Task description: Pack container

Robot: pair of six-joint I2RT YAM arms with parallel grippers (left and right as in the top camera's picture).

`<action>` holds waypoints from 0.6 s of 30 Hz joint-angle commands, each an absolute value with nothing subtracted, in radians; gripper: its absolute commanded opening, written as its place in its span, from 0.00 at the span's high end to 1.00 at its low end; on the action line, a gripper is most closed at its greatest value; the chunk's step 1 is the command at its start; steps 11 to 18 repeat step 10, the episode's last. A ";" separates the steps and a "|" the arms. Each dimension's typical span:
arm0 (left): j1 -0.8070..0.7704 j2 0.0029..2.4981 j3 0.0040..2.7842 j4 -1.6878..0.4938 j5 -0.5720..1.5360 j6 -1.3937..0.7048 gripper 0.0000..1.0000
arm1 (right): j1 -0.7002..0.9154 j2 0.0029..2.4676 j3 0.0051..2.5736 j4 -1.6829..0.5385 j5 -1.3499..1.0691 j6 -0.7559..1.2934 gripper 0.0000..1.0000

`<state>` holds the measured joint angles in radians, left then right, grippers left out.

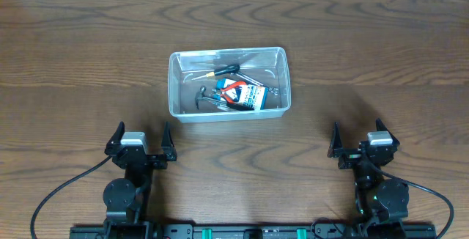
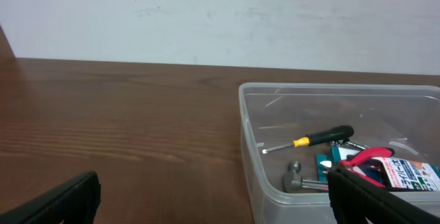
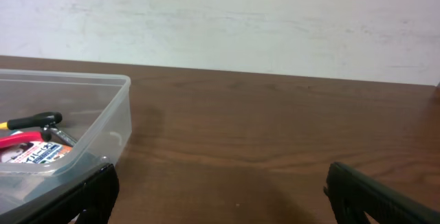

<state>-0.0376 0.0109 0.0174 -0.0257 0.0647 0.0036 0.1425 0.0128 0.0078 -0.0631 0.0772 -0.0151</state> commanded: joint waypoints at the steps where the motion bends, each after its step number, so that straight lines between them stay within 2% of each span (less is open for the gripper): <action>1: -0.042 0.004 0.004 -0.066 0.090 -0.001 0.02 | 0.151 0.006 0.006 -0.068 0.070 -0.012 0.01; 18: -0.042 0.004 0.004 -0.066 0.090 -0.001 0.02 | 0.151 0.006 0.006 -0.068 0.071 -0.012 0.01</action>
